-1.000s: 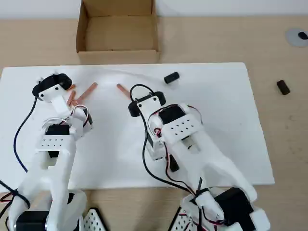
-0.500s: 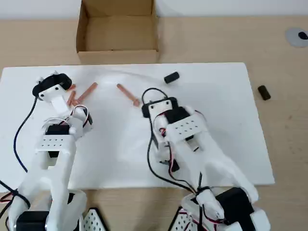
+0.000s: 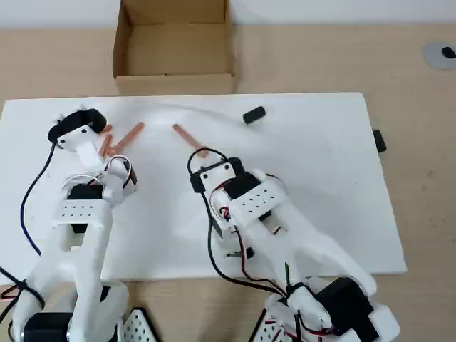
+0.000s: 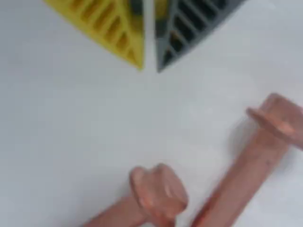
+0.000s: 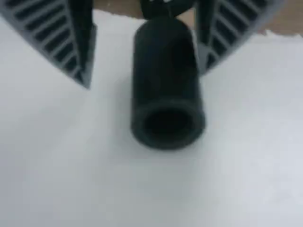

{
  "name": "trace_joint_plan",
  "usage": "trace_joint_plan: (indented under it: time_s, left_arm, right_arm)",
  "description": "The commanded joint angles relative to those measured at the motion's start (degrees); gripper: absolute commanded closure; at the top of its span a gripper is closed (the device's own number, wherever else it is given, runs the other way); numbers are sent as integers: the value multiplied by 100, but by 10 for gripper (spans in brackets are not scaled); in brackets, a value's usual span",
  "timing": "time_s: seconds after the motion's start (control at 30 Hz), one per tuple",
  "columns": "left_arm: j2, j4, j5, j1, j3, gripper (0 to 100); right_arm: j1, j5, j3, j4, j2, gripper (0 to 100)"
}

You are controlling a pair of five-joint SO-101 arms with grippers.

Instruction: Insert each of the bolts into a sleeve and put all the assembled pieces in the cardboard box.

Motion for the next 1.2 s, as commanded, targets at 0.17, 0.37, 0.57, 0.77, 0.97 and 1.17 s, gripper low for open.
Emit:
trace_joint_plan:
  time_s: [0.17,0.37,0.57,0.77,0.97,1.17]
  left_arm:
    - [13,-79,-35,88,-176,973]
    - [13,-79,-35,88,-176,973]
    - [13,-79,-35,88,-176,973]
    - [13,-79,-35,88,-176,973]
    - [13,-79,-35,88,-176,973]
    - [13,-79,-35,88,-176,973]
  right_arm:
    - [-101,-62,48,-88,-4,836]
    - [-136,-18,-154,-158,585,836]
    - [-251,149,-796,35,1490,838]
    - [-356,167,-1007,114,1956,988]
    - [-356,176,-989,-167,1675,988]
    - [-330,176,-998,-62,681,988]
